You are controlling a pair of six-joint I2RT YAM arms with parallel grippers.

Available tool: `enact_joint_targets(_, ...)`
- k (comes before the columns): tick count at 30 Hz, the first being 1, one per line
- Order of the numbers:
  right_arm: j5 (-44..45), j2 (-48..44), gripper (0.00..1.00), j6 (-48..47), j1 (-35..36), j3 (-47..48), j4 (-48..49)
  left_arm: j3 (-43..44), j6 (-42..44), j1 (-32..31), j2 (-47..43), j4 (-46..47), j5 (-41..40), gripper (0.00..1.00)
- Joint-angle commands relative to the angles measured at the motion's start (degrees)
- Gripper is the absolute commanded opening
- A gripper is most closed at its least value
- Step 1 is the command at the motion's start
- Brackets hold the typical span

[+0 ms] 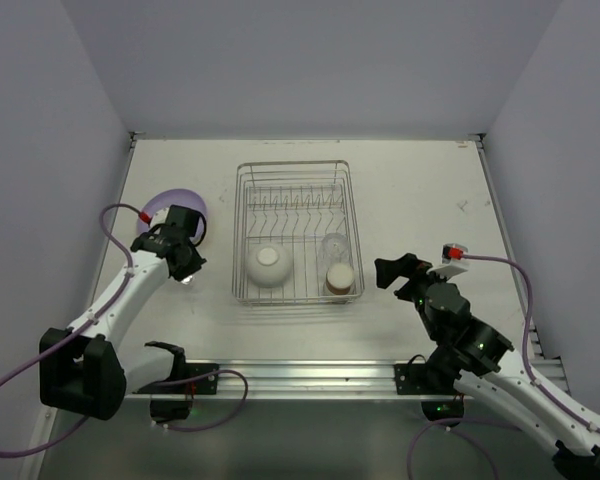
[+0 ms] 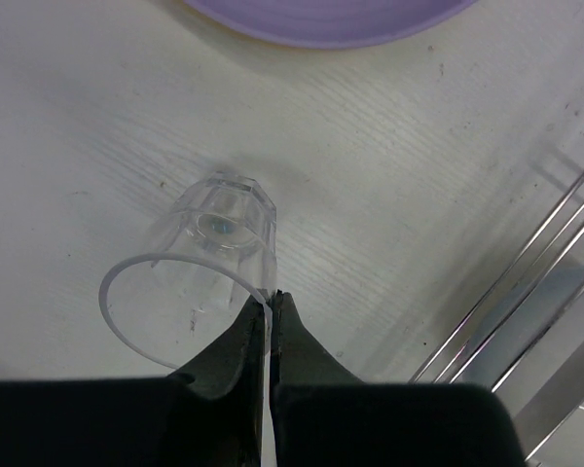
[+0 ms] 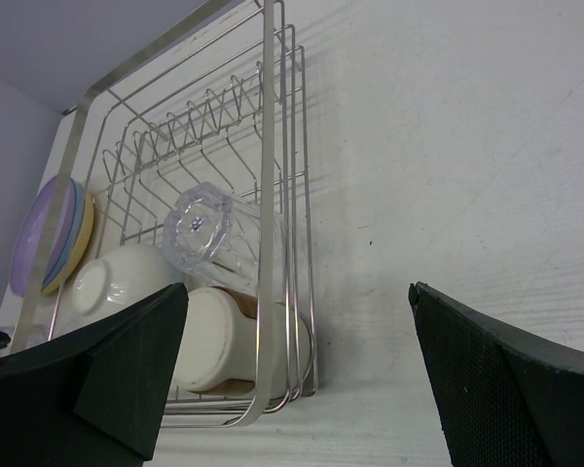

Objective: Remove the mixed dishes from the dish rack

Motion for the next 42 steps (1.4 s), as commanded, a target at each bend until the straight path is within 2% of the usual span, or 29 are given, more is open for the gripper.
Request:
enact_joint_targets(1,0.81,-0.83,0.99,0.26,0.06,-0.01,0.25,0.06,-4.58,1.04,0.08,1.21,-4.39,0.0)
enact_joint_targets(5,0.64,-0.66,0.99,0.26,0.06,-0.01,0.51,0.85,-5.38,1.92,2.36,1.48,-4.92,0.04)
enact_joint_targets(6,0.72,-0.48,0.99,0.26,0.06,-0.01,0.51,0.94,-5.38,2.1,2.8,1.57,-4.83,0.11)
enact_joint_targets(8,0.37,-0.22,0.99,0.09,0.06,-0.01,0.78,0.85,-5.38,2.36,3.5,1.74,-4.75,0.17)
enact_joint_targets(9,0.11,-0.13,0.99,0.0,0.06,0.08,0.86,0.5,-5.38,2.45,3.51,1.92,-4.74,0.49)
enact_joint_targets(10,0.02,-0.13,0.99,-0.26,0.06,0.08,1.13,0.15,-5.55,2.45,3.42,2.18,-4.57,0.76)
enact_joint_targets(11,-0.15,-0.13,0.99,-0.26,0.14,0.08,1.21,-0.29,-5.47,2.45,2.9,2.62,-4.4,0.82)
enact_joint_targets(25,-1.47,0.13,0.99,-1.23,0.06,-0.27,2.27,-1.61,-4.59,2.54,-4.04,3.85,-3.95,0.83)
enact_joint_targets(31,-3.66,0.75,0.99,-3.24,0.06,-0.45,4.02,-1.61,-2.75,2.54,-9.58,5.61,-3.52,0.85)
enact_joint_targets(34,-6.74,1.19,0.99,-5.18,0.06,-0.71,6.21,-1.96,0.5,2.54,-14.31,8.59,-0.44,0.88)
enact_joint_targets(38,-12.26,4.08,0.99,-9.31,0.14,0.07,9.65,-2.4,3.58,2.54,-19.42,10.79,2.72,1.0)
enact_joint_targets(41,-14.13,8.47,0.99,-10.9,0.06,4.97,8.17,-3.28,5.95,2.54,-23.29,13.16,5.35,1.0)
enact_joint_targets(42,-14.57,12.66,0.99,-11.07,0.06,6.57,7.03,-3.63,7.18,2.54,-24.17,13.78,6.23,1.0)
